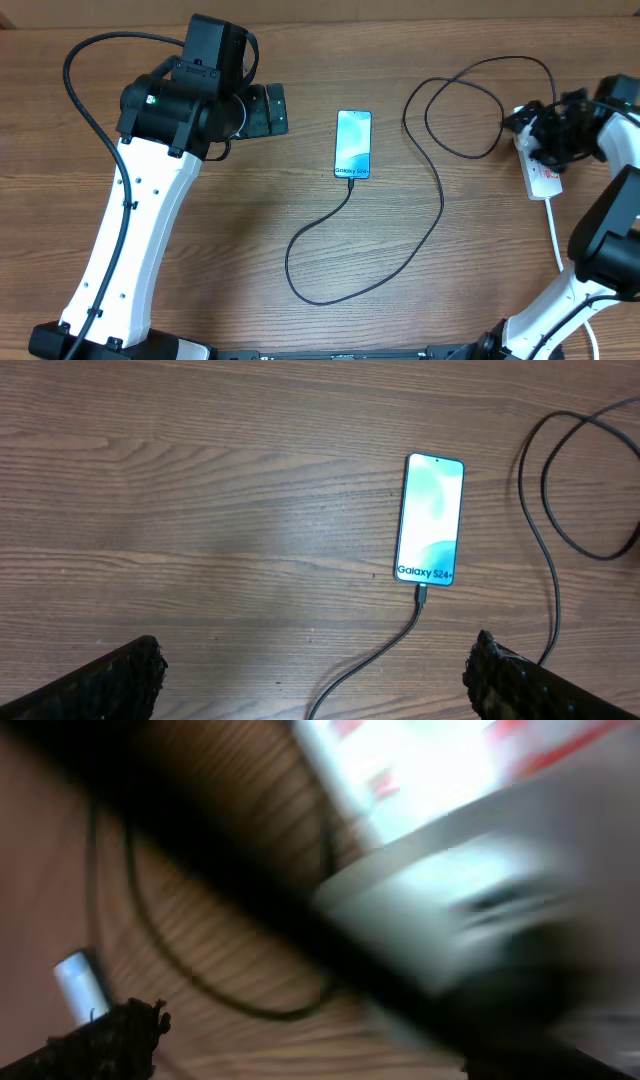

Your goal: Plug charger to phone and switch on socket

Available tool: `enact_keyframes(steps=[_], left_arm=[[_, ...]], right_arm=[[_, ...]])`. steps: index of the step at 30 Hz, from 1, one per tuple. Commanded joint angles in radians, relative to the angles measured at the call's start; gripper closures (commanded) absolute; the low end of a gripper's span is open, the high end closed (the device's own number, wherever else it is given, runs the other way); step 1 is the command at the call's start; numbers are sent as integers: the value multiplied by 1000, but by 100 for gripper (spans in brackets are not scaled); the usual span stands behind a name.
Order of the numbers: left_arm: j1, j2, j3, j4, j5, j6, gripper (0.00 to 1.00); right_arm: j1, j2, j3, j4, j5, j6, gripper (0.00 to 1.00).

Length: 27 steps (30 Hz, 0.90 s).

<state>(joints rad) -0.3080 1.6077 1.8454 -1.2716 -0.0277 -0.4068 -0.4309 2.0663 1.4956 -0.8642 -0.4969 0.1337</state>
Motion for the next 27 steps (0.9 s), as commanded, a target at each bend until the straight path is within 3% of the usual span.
enact_keyframes(steps=[1,27], left_arm=[[-6,-3,3,0,-13,30,0],[-6,-3,3,0,-13,30,0]], right_arm=[[32,103,-76,-17,-21,33,0],[13,100,0,-15,-7,33,0]])
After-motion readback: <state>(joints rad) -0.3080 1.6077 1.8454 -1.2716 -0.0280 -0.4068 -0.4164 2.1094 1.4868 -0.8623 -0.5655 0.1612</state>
